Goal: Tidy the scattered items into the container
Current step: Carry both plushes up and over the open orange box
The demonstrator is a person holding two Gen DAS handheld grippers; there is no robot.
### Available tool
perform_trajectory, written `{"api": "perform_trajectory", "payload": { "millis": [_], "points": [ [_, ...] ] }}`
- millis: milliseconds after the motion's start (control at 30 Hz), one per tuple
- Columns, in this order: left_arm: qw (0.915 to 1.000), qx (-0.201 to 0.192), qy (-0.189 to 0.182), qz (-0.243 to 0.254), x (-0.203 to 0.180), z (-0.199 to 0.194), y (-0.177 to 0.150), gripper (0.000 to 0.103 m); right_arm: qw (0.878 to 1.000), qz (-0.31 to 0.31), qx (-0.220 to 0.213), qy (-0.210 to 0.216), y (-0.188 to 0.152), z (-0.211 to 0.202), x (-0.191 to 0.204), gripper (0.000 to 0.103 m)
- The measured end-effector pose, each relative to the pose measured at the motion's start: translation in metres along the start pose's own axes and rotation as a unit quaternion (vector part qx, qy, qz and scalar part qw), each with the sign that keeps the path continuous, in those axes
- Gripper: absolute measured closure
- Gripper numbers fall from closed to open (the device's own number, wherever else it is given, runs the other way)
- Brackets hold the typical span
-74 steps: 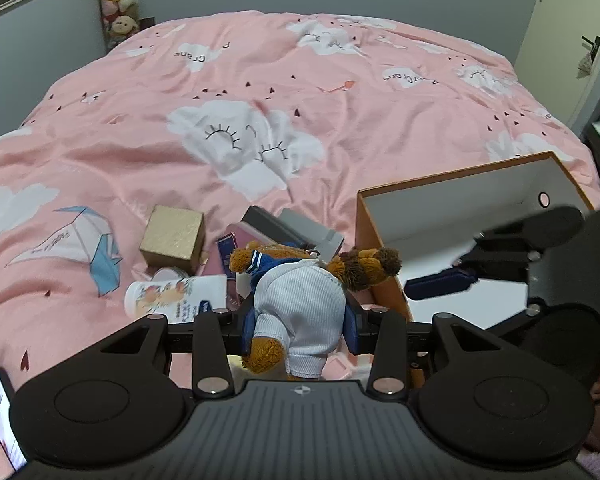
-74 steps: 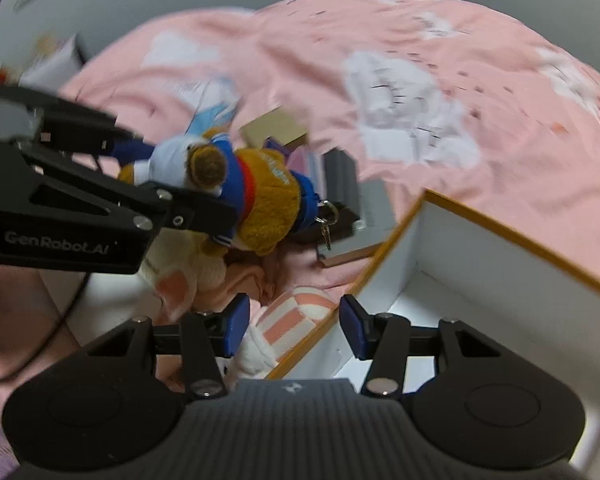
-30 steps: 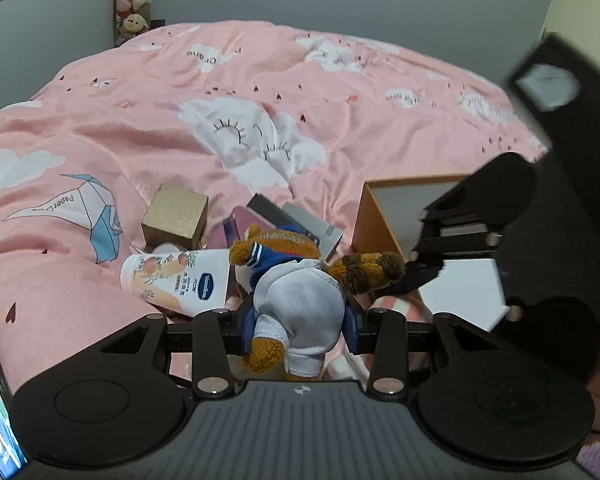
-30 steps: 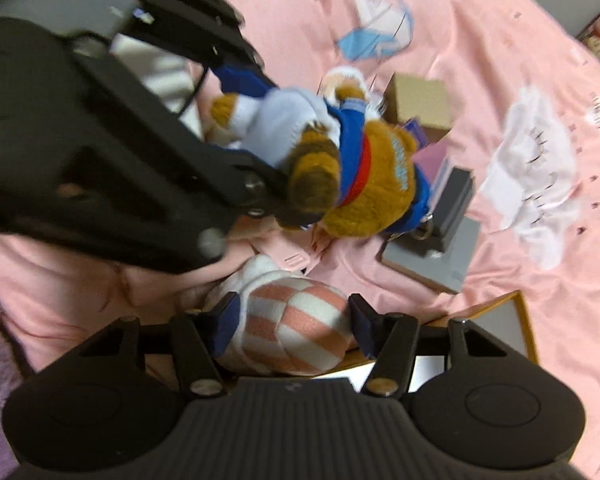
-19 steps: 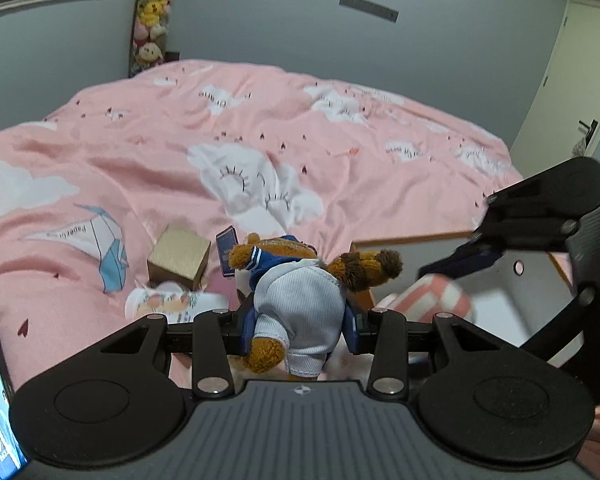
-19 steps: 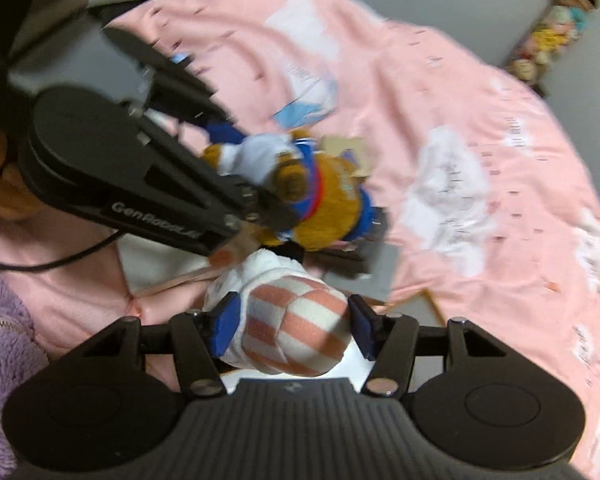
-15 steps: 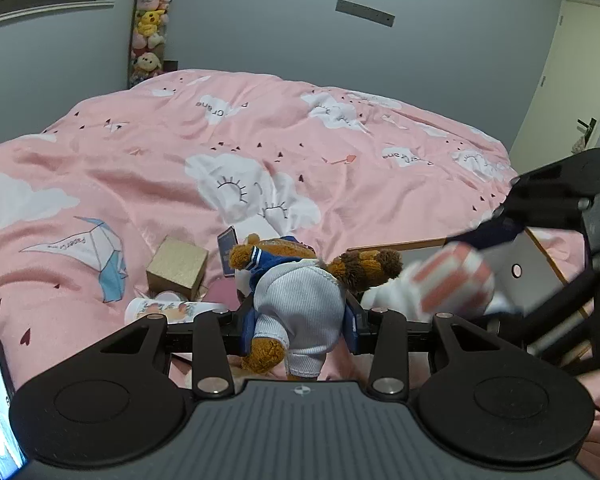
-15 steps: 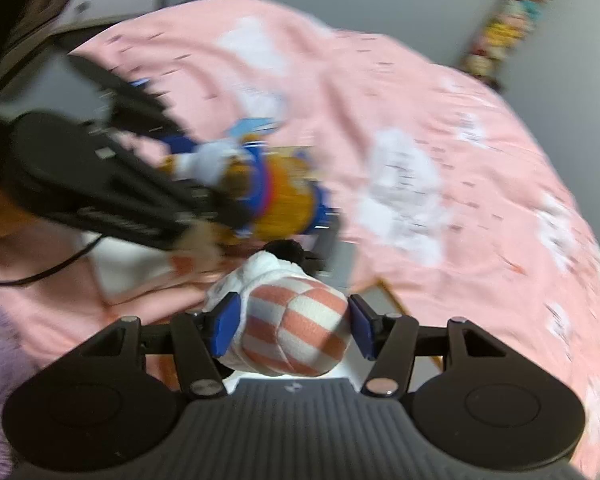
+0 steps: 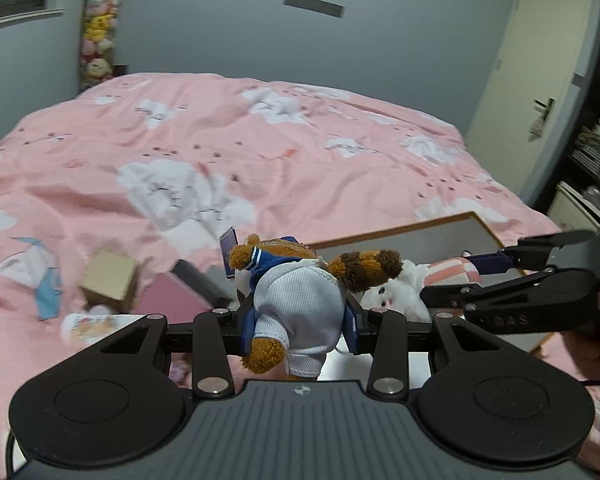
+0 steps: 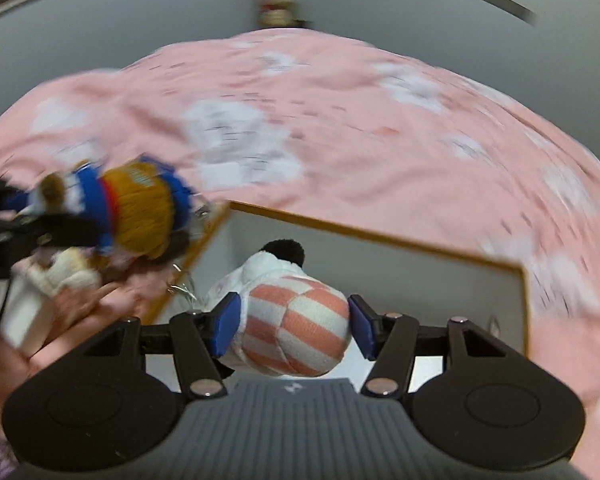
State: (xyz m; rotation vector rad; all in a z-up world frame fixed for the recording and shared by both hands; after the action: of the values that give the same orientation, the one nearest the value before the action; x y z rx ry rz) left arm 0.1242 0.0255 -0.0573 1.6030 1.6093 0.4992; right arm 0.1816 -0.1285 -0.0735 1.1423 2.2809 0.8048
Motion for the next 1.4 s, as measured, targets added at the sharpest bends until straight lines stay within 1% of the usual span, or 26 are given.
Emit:
{"api": "perform_trajectory", "payload": {
  "millis": [100,167,233,367,433,533,600,667,767,867,933,1000,1067,1200,1333,1400],
  "points": [
    [0.9995,0.009,-0.02,0.021,-0.017,0.012,-0.002,0.056,0.998,0.059,0.006,-0.021,-0.018,0.002,-0.022,0.042],
    [0.9987,0.023,-0.033,0.032,-0.029,0.023,-0.005,0.056,0.996,0.088,0.016,-0.03,-0.029,0.007,-0.034,0.042],
    [0.9975,0.04,-0.037,0.046,-0.041,0.037,-0.011,0.056,0.993,0.107,0.023,-0.037,-0.036,0.012,-0.041,0.042],
    [0.994,0.066,-0.022,0.085,-0.058,0.061,-0.027,0.056,0.989,0.144,0.024,-0.033,-0.039,0.022,-0.045,0.042],
    [0.9923,0.083,-0.016,0.091,-0.062,0.069,-0.034,0.056,0.987,0.155,0.026,-0.033,-0.04,0.029,-0.043,0.042],
    [0.9891,0.109,-0.004,0.1,-0.063,0.079,-0.045,0.056,0.986,0.156,0.035,-0.049,-0.045,0.041,-0.041,0.042],
    [0.9855,0.123,0.006,0.117,-0.064,0.083,-0.053,0.056,0.984,0.161,0.047,-0.052,-0.052,0.049,-0.04,0.042],
    [0.9806,0.139,0.014,0.138,-0.066,0.086,-0.061,0.056,0.982,0.169,0.067,-0.044,-0.061,0.055,-0.039,0.041],
    [0.974,0.167,0.015,0.152,-0.067,0.092,-0.074,0.056,0.981,0.176,0.079,-0.032,-0.069,0.056,-0.038,0.039],
    [0.9702,0.192,0.01,0.148,-0.064,0.097,-0.084,0.054,0.981,0.172,0.089,-0.026,-0.073,0.054,-0.038,0.038],
    [0.97,0.2,0.0,0.139,-0.062,0.097,-0.087,0.053,0.981,0.166,0.097,-0.021,-0.074,0.053,-0.037,0.037],
    [0.9705,0.199,-0.013,0.135,-0.062,0.093,-0.086,0.049,0.983,0.155,0.102,-0.018,-0.075,0.05,-0.037,0.036],
    [0.9704,0.201,-0.031,0.13,-0.061,0.089,-0.085,0.042,0.984,0.142,0.102,-0.018,-0.074,0.045,-0.037,0.032],
    [0.9713,0.202,-0.064,0.109,-0.059,0.077,-0.078,0.039,0.988,0.119,0.097,-0.013,-0.068,0.033,-0.041,0.03],
    [0.9732,0.193,-0.106,0.066,-0.057,0.066,-0.063,0.039,0.991,0.099,0.093,-0.011,-0.062,0.026,-0.042,0.03],
    [0.973,0.193,-0.118,0.046,-0.054,0.064,-0.056,0.039,0.992,0.09,0.09,-0.012,-0.058,0.024,-0.043,0.03]
  ]
}}
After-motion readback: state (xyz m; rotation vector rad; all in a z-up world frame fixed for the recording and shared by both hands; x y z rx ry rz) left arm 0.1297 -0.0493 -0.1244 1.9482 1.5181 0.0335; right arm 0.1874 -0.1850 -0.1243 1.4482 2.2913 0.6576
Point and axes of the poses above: each gripper's, at about its wrist camera, not at the fingertips, and z roughly the way its jaws point, x to its left, y to its top, the point moved 10 cm from there along z, roughly the way its jaws point, and after that the axes turned 4 degrees about -y, right-handed, at the moved point
